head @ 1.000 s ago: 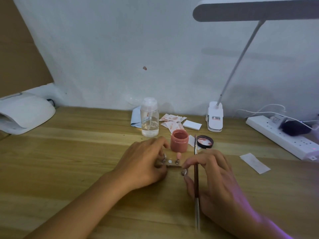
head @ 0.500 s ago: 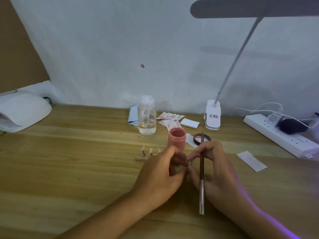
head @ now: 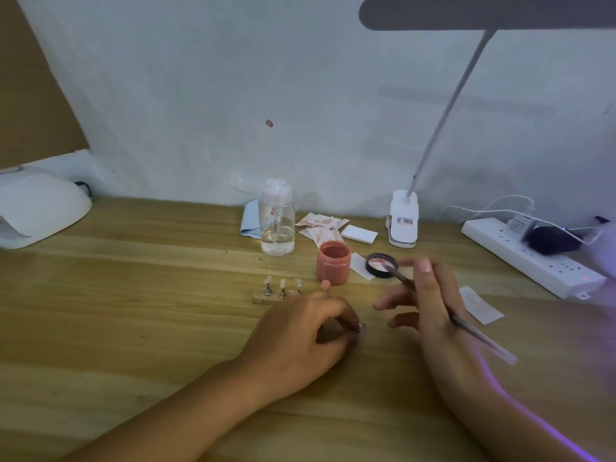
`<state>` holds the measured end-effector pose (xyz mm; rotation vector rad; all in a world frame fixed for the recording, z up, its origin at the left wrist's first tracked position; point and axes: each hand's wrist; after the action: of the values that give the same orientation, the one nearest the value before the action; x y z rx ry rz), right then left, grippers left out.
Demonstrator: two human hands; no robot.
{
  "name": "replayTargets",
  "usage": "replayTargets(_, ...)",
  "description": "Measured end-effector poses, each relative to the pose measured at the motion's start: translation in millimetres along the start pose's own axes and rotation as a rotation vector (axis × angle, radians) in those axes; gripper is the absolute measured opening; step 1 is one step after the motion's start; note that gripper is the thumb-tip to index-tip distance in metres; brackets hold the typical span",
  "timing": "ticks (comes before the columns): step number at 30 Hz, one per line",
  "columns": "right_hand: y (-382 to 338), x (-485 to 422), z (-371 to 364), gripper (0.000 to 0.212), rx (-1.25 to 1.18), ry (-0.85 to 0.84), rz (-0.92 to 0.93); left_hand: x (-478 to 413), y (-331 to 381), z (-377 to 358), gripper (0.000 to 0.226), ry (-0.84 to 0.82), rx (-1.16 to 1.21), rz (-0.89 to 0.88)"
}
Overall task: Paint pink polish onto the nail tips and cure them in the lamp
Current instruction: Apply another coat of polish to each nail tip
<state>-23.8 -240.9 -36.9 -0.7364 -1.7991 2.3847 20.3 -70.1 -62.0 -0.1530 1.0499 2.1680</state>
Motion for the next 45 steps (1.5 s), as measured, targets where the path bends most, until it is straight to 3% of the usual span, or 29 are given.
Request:
replayTargets(8,-2.7,12.8,3.9,0.026,-0.176,-0.109,-0.216,5.9,-2.0,2.3,0.015,0.032,-0.034,0.010)
replayTargets(11,-4.8,16.2,2.4,0.024,-0.175,-0.083,-0.193,3.1,-3.0,5.4,0.010,0.023,0.035,0.050)
replayTargets(15,-6.8,16.6,0.7,0.011,-0.187,-0.062,-0.194,-0.4,-1.5,9.7,0.024,0.033,0.073,0.092)
replayTargets(19,-3.3,16.0,-3.0,0.022,-0.115,-0.074,-0.174,-1.6,-4.2,7.9,0.018,0.034,0.103,0.103)
replayTargets(27,0.9,14.6,-7.9,0.026,-0.019,-0.179,-0.119,-3.6,-7.1,7.8,0.027,0.026,0.138,0.076)
replayTargets(34,-1.1,13.7,-5.6,0.022,-0.040,-0.103,-0.129,-4.9,-4.0,10.6,0.020,0.009,0.157,0.079)
replayTargets(39,4.5,13.7,-6.2,0.020,0.133,-0.087,-0.108,-5.0,-2.6,11.9,0.024,-0.001,0.165,0.094)
replayTargets(43,-0.2,14.7,-6.2,0.021,-0.009,-0.109,-0.141,-4.8,-5.1,12.8,0.025,-0.029,0.181,0.109)
replayTargets(45,2.0,15.5,-6.9,0.023,0.040,-0.146,-0.104,-5.6,-6.8,12.4,0.025,-0.052,0.194,0.104)
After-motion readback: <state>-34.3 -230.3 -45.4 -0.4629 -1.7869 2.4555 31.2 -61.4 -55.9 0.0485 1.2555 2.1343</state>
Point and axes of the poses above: each hand's wrist, its own x-axis away from the middle knuckle, its own z-axis out of the back of the hand, y = z × x, and after that the axes turned 9 degrees about x, right-handed
